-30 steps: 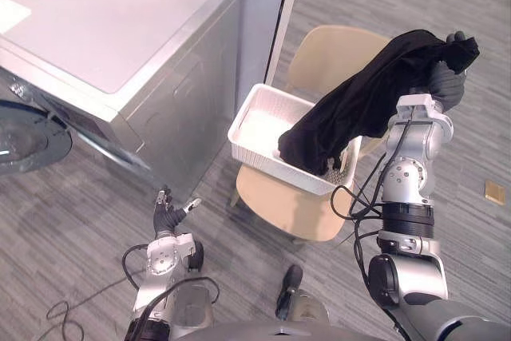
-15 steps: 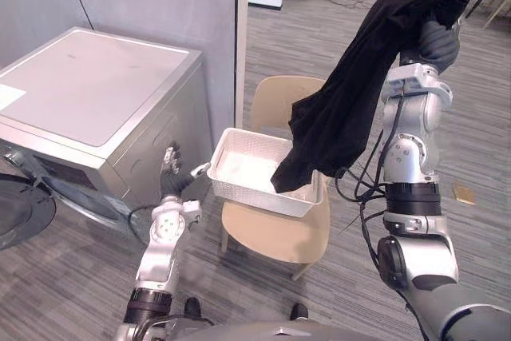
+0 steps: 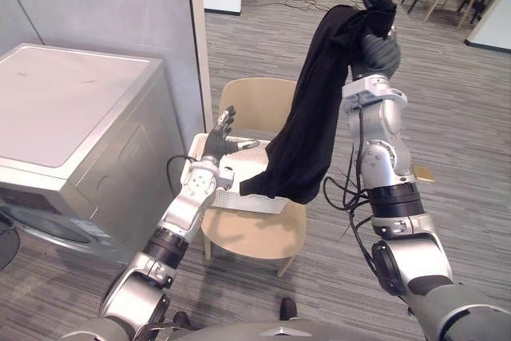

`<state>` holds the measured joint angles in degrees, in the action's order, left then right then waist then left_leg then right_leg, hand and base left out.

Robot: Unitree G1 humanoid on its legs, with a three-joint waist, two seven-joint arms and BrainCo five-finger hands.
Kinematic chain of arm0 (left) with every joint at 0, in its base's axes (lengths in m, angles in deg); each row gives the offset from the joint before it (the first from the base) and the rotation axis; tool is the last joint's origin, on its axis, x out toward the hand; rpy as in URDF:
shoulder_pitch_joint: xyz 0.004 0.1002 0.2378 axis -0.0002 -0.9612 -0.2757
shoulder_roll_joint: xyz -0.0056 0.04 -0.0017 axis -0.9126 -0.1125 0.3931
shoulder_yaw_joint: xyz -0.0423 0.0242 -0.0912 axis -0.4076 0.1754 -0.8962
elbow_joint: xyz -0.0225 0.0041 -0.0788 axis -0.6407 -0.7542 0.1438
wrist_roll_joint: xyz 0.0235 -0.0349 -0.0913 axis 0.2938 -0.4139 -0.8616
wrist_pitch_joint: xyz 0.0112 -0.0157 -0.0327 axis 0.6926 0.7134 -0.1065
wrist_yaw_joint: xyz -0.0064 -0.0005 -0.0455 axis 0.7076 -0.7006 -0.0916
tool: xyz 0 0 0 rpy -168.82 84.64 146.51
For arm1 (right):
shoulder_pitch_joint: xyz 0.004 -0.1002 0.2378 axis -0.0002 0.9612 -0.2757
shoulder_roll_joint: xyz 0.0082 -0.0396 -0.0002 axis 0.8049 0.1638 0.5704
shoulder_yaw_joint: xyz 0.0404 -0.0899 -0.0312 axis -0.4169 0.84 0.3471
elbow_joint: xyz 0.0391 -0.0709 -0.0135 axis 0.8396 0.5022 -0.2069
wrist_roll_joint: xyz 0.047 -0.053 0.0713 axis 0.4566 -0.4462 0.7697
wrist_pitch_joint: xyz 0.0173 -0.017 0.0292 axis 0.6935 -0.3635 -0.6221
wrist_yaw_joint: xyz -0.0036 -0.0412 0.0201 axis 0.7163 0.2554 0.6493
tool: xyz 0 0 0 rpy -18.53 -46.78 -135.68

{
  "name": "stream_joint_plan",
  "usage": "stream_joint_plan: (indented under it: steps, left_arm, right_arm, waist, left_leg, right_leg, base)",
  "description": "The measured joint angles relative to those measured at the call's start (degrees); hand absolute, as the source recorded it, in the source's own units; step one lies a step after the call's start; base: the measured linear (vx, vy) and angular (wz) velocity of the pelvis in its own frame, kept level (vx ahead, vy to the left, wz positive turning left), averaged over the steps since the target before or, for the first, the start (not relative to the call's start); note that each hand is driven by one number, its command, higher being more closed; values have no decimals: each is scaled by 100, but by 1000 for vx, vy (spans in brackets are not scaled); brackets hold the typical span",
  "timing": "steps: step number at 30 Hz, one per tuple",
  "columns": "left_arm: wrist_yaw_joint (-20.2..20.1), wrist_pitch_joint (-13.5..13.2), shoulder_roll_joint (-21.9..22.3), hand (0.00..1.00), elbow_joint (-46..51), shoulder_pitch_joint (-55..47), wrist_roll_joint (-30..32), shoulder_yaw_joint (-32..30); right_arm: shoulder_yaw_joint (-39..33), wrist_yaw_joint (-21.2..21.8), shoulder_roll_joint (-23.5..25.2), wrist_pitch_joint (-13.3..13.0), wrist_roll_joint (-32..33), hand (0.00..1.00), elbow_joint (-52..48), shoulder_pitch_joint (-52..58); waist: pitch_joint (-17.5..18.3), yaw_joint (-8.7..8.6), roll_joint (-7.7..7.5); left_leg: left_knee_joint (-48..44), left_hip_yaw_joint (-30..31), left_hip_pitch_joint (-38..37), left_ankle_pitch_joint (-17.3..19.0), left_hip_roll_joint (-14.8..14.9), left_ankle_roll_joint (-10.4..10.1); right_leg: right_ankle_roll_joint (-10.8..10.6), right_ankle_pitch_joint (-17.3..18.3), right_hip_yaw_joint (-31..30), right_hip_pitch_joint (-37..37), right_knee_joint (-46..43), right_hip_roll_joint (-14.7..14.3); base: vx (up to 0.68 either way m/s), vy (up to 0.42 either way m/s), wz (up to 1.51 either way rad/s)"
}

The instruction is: Pick up the laundry basket with both hands and put the clothes into the washing machine.

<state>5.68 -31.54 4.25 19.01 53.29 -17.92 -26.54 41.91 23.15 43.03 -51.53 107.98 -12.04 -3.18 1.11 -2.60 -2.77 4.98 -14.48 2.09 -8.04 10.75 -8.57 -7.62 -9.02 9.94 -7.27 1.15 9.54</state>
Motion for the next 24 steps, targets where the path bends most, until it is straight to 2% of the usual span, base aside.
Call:
stream_joint_plan:
  steps: [3, 8, 10, 16, 20, 24]
  left_arm:
    - [-4, 0, 32, 0, -33, 339, -203, 259]
    - [-48, 1, 66, 0, -136, 739, -203, 509]
    - [-114, 8, 123, 0, -326, 929, -197, 589]
    - [-296, 50, 215, 0, -877, 1278, -178, 1031]
    - [-425, 90, 483, 0, -1581, 1515, 43, 1482]
    - [-534, 158, 857, 0, -2501, 1562, 383, 1853]
  right_arm:
    - [9, -2, 161, 35, 0, 100, 0, 187]
    - [166, -1, 242, 59, 0, 100, -38, 227]
    - [224, 2, 259, 133, 1, 100, -200, 253]
    - [303, 23, 439, 131, 67, 100, -438, 294]
    - [517, 23, 443, 132, 201, 100, -439, 295]
    - [660, 11, 449, 132, 236, 100, -438, 294]
  waist:
    - [31, -83, -47]
    - [33, -115, -52]
    - [31, -121, -55]
    - [65, -198, -150]
    - [98, -251, -263]
    - [97, -316, -267]
  left_leg:
    - [-2, -19, 0, 13, 4, -16]
    - [-3, -29, -2, 19, 9, -23]
    - [-2, -30, -8, 21, 10, -25]
    - [-1, -61, -21, 22, 8, -25]
    - [-1, -130, -35, 48, -2, -46]
    - [-1, -195, -37, 48, -7, -39]
  right_leg:
    - [3, -13, -10, 1, 8, -8]
    - [4, -13, -8, 9, 21, -16]
    - [4, -14, -8, 18, 21, -17]
    - [7, -17, -26, 17, 50, -17]
    - [5, -29, -129, -11, 107, -16]
    - [-2, -50, -192, -74, 102, -18]
  base:
    - [35, -9, -1]
    - [0, 0, 0]
    - [-18, 3, 1]
    - [-36, 5, -2]
    - [-32, 4, -9]
    - [-10, 2, -13]
